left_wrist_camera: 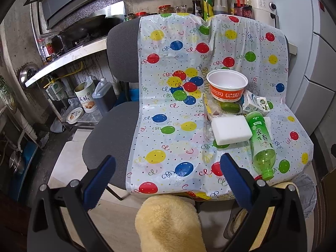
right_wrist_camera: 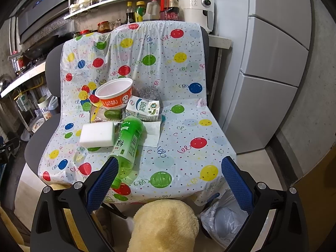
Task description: Collect trash
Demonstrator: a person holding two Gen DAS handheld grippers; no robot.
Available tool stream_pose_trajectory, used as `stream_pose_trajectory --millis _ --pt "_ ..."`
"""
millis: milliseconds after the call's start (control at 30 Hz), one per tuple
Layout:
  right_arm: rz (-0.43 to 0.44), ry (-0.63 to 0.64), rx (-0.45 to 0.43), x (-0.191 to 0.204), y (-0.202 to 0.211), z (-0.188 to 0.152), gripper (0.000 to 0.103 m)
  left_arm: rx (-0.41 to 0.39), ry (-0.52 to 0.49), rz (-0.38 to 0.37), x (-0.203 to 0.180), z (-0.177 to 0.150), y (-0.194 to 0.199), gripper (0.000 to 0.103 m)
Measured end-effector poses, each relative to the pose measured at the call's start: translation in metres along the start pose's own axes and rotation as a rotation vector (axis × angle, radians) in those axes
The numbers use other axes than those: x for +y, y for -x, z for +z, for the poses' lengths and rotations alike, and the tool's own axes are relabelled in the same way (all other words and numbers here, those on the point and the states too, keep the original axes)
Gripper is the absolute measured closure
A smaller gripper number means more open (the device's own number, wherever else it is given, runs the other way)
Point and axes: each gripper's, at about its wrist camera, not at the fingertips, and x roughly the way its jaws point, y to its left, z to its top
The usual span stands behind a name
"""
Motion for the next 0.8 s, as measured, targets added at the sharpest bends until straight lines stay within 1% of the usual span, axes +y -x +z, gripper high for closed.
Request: stream_pose_trajectory --millis 800 --pt "0.004 -0.013 0.006 0.0009 -0.0006 0.0 0.006 -0.003 0.001 0.013 0.0003 -0.006 -0.0012 0.006"
